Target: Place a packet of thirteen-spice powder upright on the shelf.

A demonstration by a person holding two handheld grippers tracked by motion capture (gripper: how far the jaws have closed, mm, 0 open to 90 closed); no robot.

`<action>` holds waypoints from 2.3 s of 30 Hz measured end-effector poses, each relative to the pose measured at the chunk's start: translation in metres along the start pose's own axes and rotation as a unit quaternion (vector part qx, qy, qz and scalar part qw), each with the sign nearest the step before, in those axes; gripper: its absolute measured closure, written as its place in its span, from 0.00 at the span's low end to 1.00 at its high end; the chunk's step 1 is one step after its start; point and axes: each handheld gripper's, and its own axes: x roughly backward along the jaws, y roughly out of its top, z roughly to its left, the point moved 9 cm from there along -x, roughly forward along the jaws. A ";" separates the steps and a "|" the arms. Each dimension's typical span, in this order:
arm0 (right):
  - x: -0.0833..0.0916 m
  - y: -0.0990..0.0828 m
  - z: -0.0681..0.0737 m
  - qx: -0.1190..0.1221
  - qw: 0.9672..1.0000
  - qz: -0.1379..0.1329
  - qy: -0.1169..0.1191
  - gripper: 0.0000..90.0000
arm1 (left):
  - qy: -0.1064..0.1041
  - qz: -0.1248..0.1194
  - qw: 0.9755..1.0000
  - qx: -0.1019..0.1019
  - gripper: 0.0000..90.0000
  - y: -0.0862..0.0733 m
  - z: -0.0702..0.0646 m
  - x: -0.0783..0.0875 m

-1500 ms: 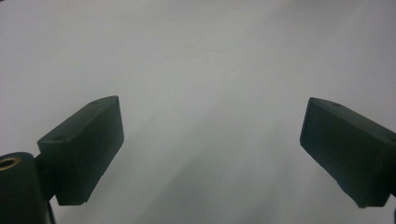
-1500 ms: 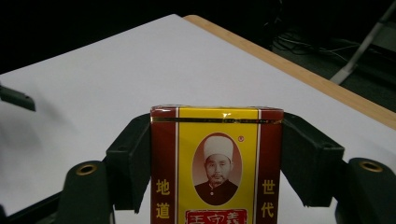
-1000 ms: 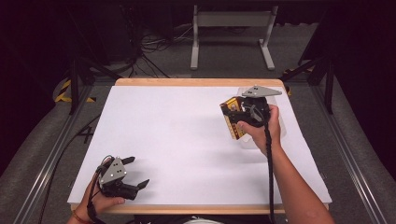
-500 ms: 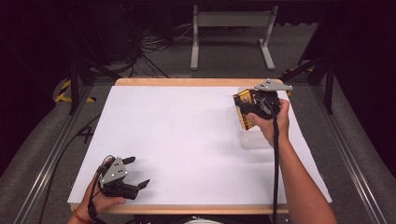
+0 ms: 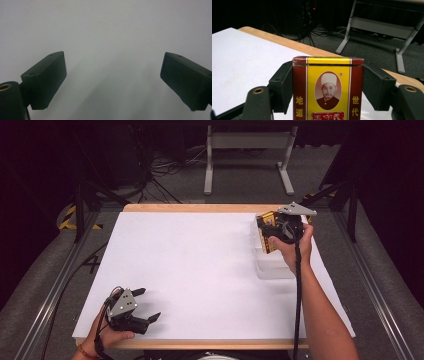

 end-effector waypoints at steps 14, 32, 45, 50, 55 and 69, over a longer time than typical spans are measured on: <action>-0.013 -0.009 -0.023 -0.050 0.997 0.000 -0.054 0.36 | -0.003 0.001 1.000 -0.002 0.08 0.000 -0.001 -0.001; -0.015 -0.015 -0.044 -0.090 0.993 -0.001 -0.077 0.36 | -0.006 0.003 1.000 -0.003 0.08 0.000 -0.002 -0.002; -0.002 -0.017 -0.045 -0.090 0.993 0.045 -0.069 0.34 | -0.011 0.006 1.000 -0.006 0.08 -0.001 -0.003 -0.002; 0.003 -0.014 -0.042 -0.081 0.993 0.062 -0.055 0.36 | -0.012 0.007 1.000 -0.010 0.08 -0.001 -0.004 -0.003; 0.003 -0.012 -0.044 -0.089 0.993 0.040 -0.062 0.36 | -0.012 0.008 1.000 -0.010 0.08 -0.001 -0.004 -0.003; -0.005 -0.028 -0.044 -0.100 0.990 0.047 -0.084 0.36 | -0.012 0.010 1.000 -0.011 0.09 -0.002 -0.005 -0.003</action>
